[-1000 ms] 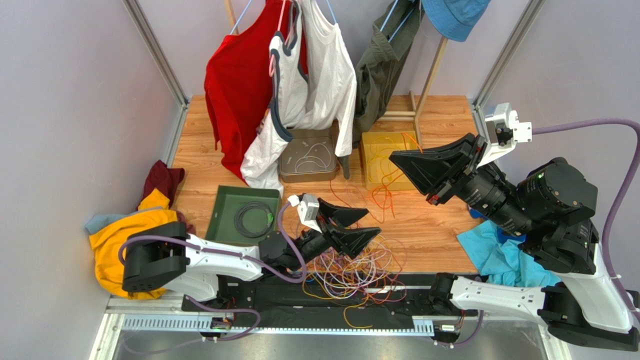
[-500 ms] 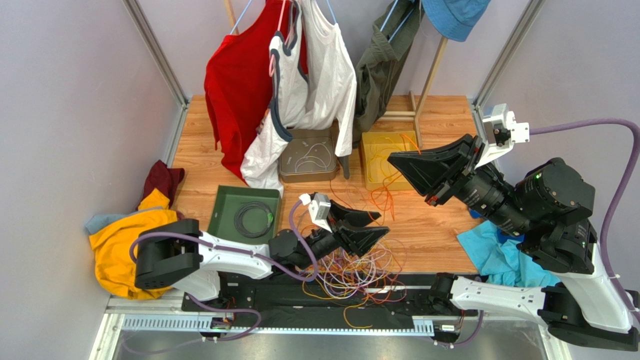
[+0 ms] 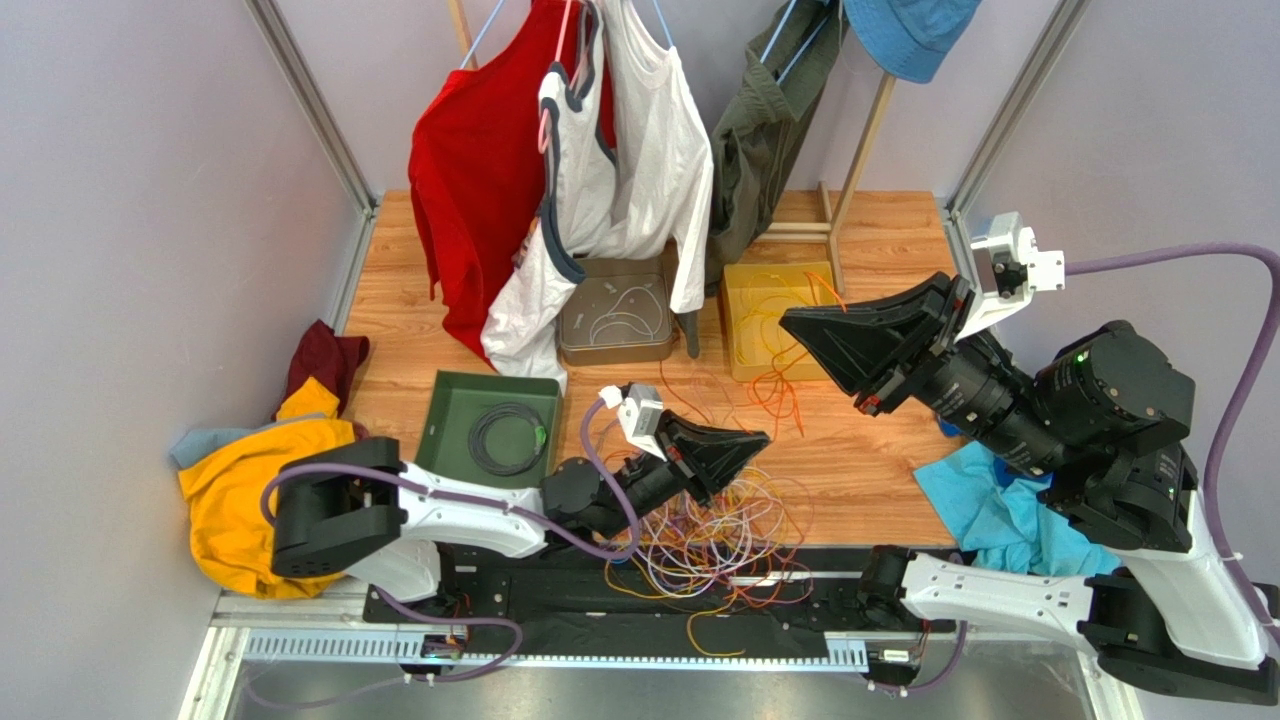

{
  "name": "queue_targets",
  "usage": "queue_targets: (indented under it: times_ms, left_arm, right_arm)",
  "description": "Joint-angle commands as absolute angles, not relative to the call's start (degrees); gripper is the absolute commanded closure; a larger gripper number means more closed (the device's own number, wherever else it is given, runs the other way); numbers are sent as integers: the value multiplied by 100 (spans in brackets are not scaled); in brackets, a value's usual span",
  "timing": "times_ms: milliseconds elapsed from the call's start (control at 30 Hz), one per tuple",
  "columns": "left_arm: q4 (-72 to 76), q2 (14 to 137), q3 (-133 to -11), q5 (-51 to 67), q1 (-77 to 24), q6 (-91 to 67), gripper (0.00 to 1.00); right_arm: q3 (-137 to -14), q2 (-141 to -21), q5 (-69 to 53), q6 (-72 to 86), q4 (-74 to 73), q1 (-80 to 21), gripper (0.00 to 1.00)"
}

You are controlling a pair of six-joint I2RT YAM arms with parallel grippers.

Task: Untangle the cables

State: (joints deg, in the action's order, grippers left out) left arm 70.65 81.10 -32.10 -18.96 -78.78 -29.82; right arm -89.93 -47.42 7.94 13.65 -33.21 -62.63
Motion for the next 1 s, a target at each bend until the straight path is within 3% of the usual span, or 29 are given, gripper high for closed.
queue_targets:
  times_ms: [0,100,267,533,967]
  left_arm:
    - [5426,7323,-2796,-3153,-7893,-3611,100]
    - [4757,6997,-2321,-3777,-7875,-4261,100]
    - [1648,6259,-2075,-4473,-7805,-6149,100]
    - [-436,4862,-1108,-4667,-7445,-8233,100]
    - [-1257,4825,-738,-4518,-7313,-9167,100]
  right_arm:
    - [-9123,-4649,861,1301,-3252,-6293,100]
    - [-9149,-4623,870,1292,-3261,-6302,100]
    - [-9395,-4649,932,1205,-3366,-6293,100]
    - [-9966,-4728,1151,941,-3454,-6293,100]
    - [-10643,-4737,1186,642,-3410,-6293,100]
